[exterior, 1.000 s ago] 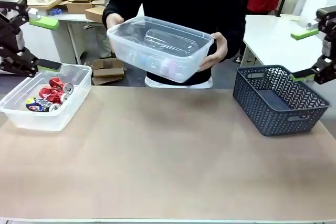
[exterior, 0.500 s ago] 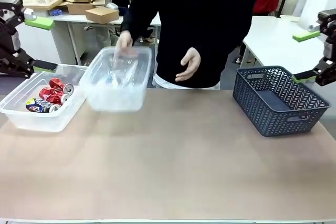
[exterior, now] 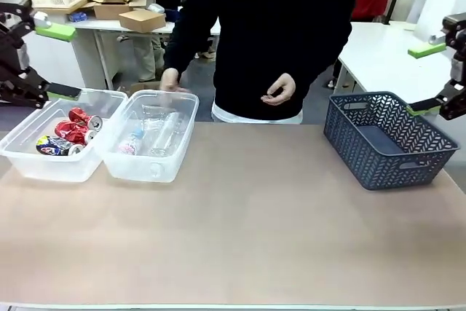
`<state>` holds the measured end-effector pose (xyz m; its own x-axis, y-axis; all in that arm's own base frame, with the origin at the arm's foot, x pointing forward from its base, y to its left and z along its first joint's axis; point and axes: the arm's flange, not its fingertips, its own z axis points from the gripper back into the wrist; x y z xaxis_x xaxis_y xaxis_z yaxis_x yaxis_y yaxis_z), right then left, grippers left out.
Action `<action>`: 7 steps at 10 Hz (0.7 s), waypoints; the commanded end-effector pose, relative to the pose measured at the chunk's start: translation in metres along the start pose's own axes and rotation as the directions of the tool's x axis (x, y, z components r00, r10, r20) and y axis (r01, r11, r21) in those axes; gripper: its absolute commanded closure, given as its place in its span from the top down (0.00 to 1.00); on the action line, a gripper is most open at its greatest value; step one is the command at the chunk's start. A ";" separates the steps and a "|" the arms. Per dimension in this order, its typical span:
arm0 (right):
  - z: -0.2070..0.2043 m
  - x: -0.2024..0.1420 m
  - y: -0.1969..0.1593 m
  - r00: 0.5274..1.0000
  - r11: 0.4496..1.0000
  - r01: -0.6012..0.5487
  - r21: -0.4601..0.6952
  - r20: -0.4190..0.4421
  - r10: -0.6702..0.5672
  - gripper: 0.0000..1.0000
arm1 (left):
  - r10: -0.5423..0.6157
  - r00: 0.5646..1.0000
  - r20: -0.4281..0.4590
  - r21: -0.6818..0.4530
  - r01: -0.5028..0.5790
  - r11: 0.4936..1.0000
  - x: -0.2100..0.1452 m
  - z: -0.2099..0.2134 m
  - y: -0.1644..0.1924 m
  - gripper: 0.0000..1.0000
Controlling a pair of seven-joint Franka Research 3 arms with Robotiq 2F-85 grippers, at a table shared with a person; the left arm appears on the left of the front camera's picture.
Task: Sort the waste into each basket.
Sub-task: Release the Organizing box you were holding.
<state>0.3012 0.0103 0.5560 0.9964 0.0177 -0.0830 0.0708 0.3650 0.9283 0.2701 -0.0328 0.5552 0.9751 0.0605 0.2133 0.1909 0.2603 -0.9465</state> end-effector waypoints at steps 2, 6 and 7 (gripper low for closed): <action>0.001 -0.001 0.001 1.000 1.000 0.004 -0.014 -0.006 -0.004 1.00 | -0.006 1.000 0.004 -0.025 0.006 1.000 0.000 -0.004 -0.001 1.00; 0.001 -0.001 0.001 1.000 1.000 0.004 -0.014 -0.006 -0.004 1.00 | -0.006 1.000 0.004 -0.025 0.006 1.000 0.000 -0.004 -0.001 1.00; 0.001 -0.001 0.001 1.000 1.000 0.004 -0.014 -0.006 -0.004 1.00 | -0.006 1.000 0.004 -0.025 0.006 1.000 0.000 -0.004 -0.001 1.00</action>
<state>0.3012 0.0101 0.5560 0.9964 0.0176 -0.0833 0.0711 0.3649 0.9283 0.2699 -0.0321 0.5552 0.9752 0.0617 0.2125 0.1898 0.2601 -0.9467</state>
